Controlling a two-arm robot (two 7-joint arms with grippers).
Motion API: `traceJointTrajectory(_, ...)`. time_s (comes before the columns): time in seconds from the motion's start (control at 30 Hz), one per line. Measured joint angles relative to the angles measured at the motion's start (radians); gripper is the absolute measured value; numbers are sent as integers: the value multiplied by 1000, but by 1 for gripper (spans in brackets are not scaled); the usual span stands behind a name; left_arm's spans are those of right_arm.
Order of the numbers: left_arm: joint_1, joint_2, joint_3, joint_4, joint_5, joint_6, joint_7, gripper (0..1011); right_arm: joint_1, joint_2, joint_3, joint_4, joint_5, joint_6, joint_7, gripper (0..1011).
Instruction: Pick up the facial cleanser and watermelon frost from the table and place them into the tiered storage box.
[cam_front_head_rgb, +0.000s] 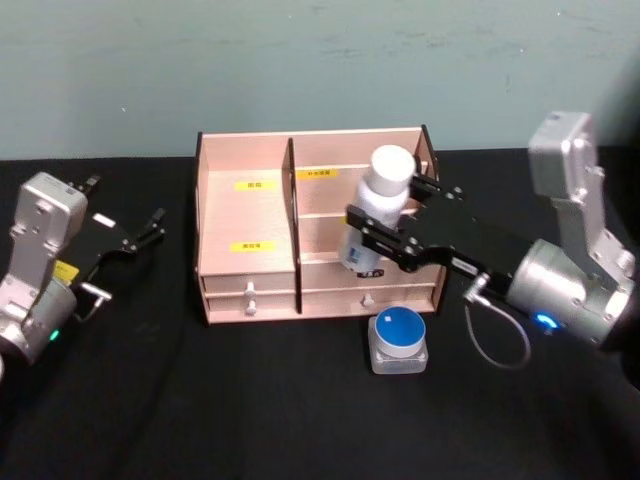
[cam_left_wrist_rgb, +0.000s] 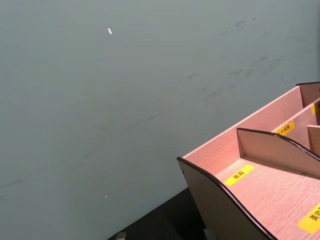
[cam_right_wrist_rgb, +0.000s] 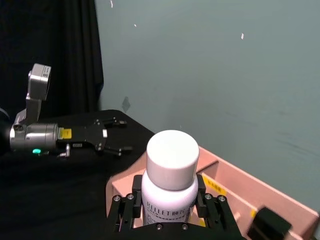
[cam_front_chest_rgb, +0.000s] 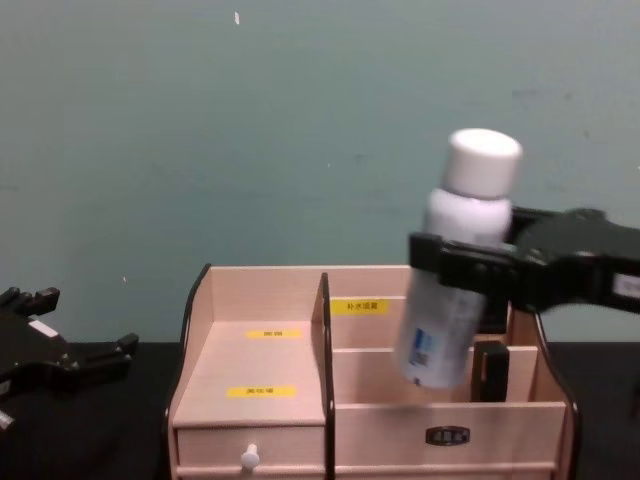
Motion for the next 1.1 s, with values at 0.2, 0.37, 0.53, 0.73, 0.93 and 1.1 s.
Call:
traceJointTrajectory(0.2,0,0,0,0,0,0,0,1001,75,-41,-37,72,-13,1,-3,593)
traceJointTrajectory(0.37,0,0,0,0,0,0,0,1001,135,-80,-61,148,-28,1,-15,593)
traceJointTrajectory(0.53,0,0,0,0,0,0,0,1001,177,-111,-67,206,-35,-1,-28,593)
traceJointTrajectory(0.73,0,0,0,0,0,0,0,1001,221,-141,-73,268,-51,-10,-40,593)
traceJointTrajectory(0.93,0,0,0,0,0,0,0,1001,246,-162,-74,311,-63,-17,-48,593)
traceJointTrajectory(1.1,0,0,0,0,0,0,0,1001,268,-181,-69,361,-74,-27,-58,593)
